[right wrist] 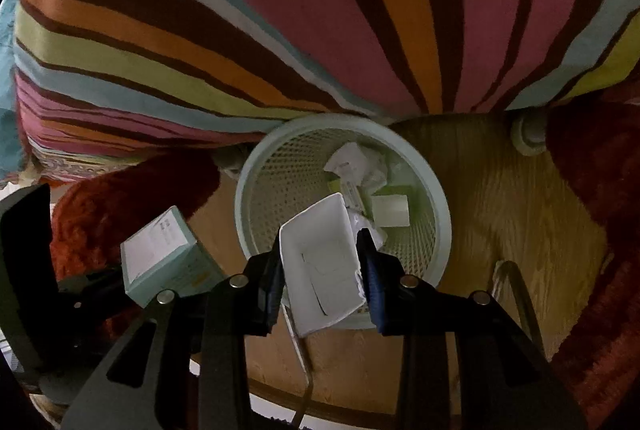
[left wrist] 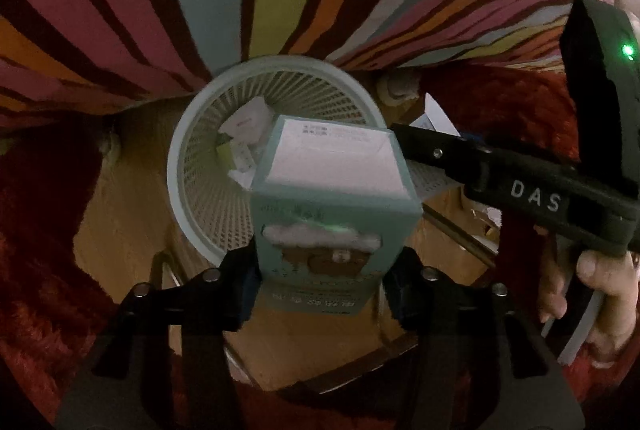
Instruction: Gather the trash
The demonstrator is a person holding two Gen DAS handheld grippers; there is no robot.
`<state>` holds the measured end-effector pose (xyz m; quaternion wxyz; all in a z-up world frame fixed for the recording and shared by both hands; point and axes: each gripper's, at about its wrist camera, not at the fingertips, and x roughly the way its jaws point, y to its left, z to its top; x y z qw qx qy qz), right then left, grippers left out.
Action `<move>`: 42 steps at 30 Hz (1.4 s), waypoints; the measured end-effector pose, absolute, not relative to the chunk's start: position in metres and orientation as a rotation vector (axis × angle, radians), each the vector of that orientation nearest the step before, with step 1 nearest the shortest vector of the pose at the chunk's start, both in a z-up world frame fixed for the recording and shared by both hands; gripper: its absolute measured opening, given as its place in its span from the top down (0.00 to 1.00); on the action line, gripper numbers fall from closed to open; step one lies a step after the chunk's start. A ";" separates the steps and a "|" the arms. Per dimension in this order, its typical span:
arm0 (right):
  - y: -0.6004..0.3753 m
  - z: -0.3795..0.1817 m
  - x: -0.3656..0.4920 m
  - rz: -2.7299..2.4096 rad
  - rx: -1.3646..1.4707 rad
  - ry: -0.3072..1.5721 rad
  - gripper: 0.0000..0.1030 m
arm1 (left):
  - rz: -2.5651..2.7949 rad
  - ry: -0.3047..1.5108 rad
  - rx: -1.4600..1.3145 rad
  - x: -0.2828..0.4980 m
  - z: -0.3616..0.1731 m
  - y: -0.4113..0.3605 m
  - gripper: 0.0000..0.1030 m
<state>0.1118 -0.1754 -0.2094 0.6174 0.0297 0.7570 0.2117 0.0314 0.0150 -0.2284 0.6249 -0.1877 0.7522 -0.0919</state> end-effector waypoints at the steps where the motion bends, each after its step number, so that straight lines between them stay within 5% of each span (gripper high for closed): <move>1: -0.174 -0.212 0.112 0.483 0.066 1.753 0.56 | -0.201 1.739 -0.436 0.032 -0.230 0.015 0.27; 4: -0.178 -0.217 0.113 0.441 0.063 1.769 0.39 | -0.183 1.755 -0.437 0.032 -0.233 0.017 0.24; 26: -0.190 -0.182 0.114 0.476 0.125 1.678 0.34 | -0.178 1.648 -0.272 0.029 -0.204 0.007 0.24; 42: -0.213 -0.005 0.193 0.631 -0.009 0.941 0.34 | -0.058 1.144 -0.374 0.071 -0.052 0.073 0.24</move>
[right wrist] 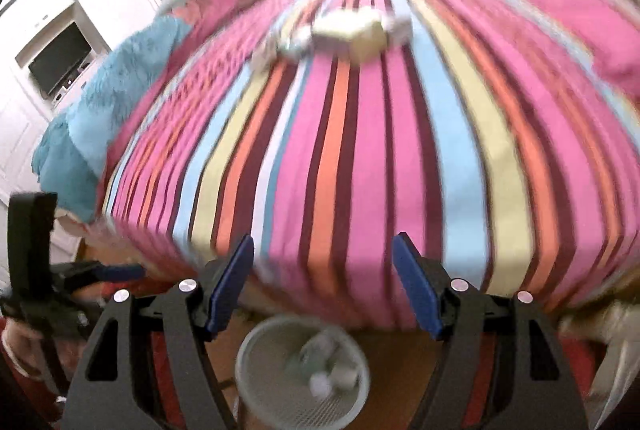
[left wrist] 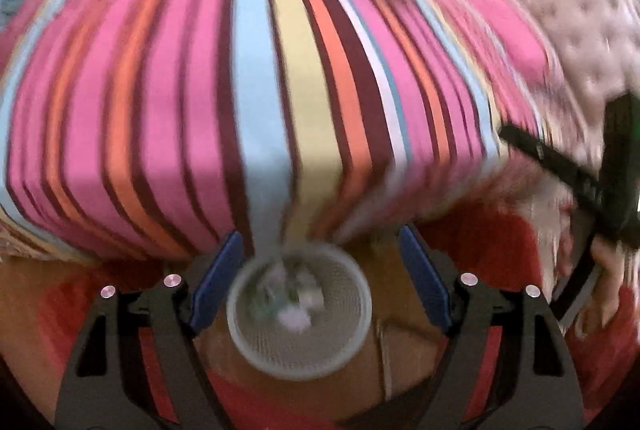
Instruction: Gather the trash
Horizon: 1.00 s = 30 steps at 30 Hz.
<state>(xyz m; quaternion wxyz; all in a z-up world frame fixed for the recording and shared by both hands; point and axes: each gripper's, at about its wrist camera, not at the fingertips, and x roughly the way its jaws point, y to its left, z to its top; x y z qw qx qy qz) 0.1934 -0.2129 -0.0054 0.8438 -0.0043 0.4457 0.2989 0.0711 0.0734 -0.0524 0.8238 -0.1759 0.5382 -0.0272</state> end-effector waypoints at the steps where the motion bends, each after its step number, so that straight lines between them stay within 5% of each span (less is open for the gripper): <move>1: -0.211 -0.002 0.197 0.630 -0.025 0.920 0.34 | -0.036 1.116 -0.385 0.080 -0.046 0.082 0.24; 30: -0.153 -0.002 0.312 0.638 -0.219 0.846 0.30 | 0.113 1.011 -0.464 0.264 -0.035 0.125 0.24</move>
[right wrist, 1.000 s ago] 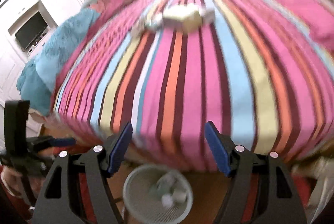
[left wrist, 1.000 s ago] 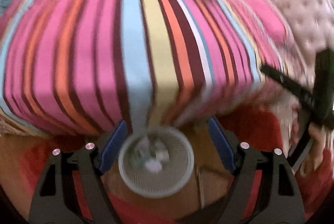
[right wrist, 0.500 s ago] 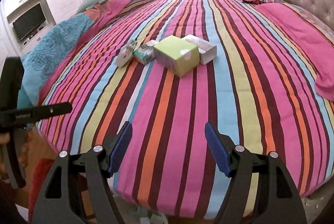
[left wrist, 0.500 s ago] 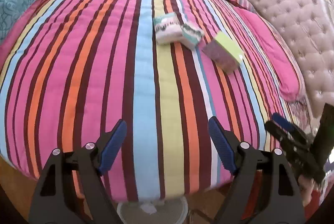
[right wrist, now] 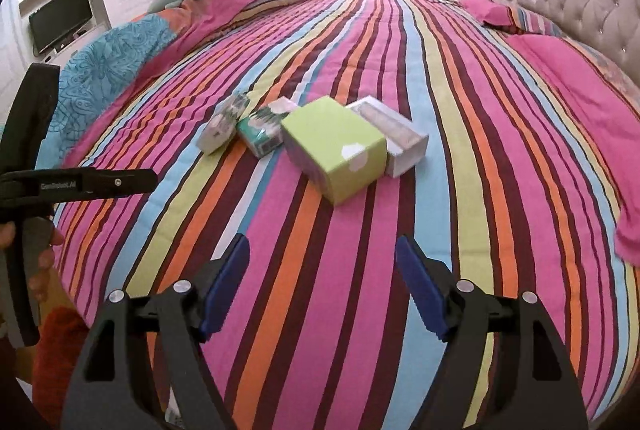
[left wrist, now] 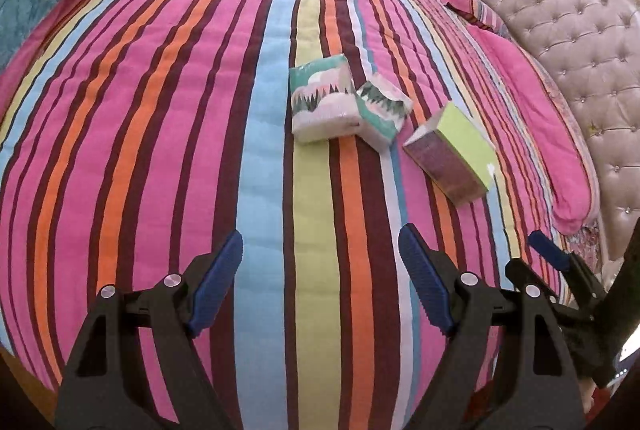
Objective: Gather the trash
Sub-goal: 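Grasp the green tissue pack with the left tool while the right tool grasps the lime-green box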
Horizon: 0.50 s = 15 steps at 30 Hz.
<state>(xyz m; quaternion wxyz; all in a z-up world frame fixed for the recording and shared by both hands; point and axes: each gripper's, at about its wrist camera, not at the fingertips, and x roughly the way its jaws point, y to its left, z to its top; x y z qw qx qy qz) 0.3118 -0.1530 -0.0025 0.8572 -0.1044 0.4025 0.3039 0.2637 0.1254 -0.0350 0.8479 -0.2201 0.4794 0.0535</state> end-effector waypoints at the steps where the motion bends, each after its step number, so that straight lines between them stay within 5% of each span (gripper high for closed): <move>1: -0.151 -0.003 0.315 0.641 -0.228 0.844 0.30 | 0.114 1.012 -0.465 0.269 -0.036 0.126 0.24; 15: -0.125 -0.005 0.374 0.695 -0.309 0.867 0.30 | 0.108 1.036 -0.535 0.327 -0.052 0.140 0.24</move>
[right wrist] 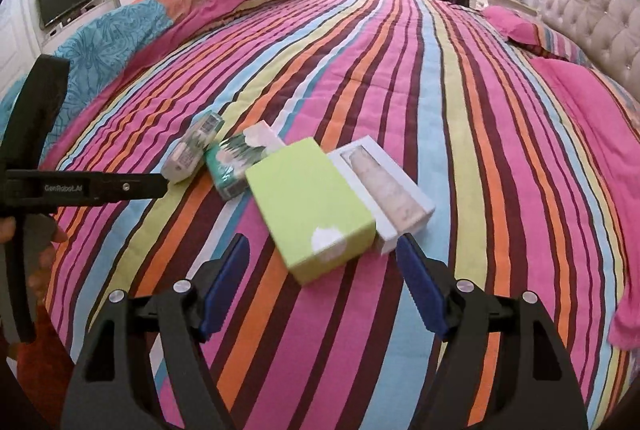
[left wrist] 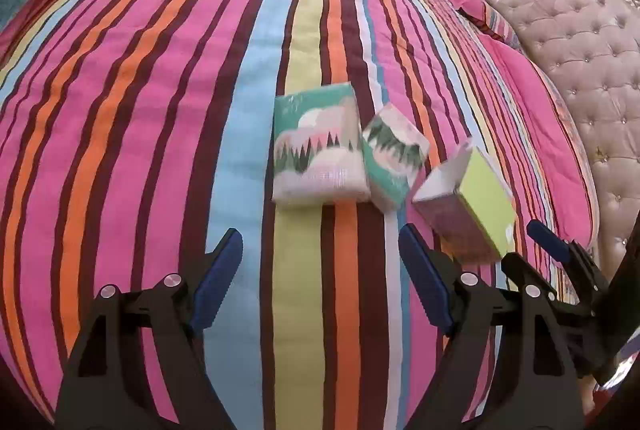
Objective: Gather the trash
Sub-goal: 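Grasp the green tissue pack with the left tool while the right tool grasps the lime-green box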
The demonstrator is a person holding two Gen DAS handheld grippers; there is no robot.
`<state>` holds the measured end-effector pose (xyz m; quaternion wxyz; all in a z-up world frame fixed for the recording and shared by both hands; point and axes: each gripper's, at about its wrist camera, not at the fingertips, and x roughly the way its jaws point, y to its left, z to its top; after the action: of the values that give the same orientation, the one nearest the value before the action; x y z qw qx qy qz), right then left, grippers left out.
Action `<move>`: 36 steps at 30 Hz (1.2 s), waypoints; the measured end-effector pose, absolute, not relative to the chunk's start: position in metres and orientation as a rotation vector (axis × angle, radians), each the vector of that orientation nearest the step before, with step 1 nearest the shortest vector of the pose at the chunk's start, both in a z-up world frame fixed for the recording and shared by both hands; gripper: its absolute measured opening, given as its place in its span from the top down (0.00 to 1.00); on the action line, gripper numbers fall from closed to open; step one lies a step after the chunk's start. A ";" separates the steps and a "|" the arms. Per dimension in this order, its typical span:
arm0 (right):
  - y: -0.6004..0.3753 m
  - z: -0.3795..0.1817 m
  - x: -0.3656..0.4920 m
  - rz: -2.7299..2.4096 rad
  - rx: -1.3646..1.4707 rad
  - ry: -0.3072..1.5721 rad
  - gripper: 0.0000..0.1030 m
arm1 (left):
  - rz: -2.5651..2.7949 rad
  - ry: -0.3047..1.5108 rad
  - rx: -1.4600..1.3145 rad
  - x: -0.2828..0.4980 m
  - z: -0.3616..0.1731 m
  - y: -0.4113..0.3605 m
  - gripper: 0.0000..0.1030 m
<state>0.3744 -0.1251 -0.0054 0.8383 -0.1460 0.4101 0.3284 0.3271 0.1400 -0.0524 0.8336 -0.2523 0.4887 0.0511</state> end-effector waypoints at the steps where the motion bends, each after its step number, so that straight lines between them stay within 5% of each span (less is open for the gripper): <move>1: -0.124 -0.006 0.377 0.697 -0.309 0.873 0.30 | 0.114 1.039 -0.532 0.332 -0.053 0.141 0.24; 31: -0.084 -0.050 0.382 0.703 -0.289 0.977 0.28 | 0.195 1.045 -0.415 0.389 -0.070 0.146 0.22; 33: -0.081 -0.051 0.381 0.677 -0.291 0.970 0.32 | 0.190 1.028 -0.411 0.387 -0.069 0.146 0.30; 35: -0.080 -0.050 0.381 0.657 -0.285 0.967 0.42 | 0.163 0.997 -0.426 0.383 -0.067 0.149 0.52; 36: -0.081 -0.049 0.381 0.649 -0.274 0.971 0.42 | 0.166 0.998 -0.440 0.381 -0.066 0.152 0.52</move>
<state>0.3812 -0.0806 -0.0491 0.8254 -0.1291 0.4570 0.3053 0.3806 0.1518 -0.0657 0.8518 -0.2090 0.4739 0.0786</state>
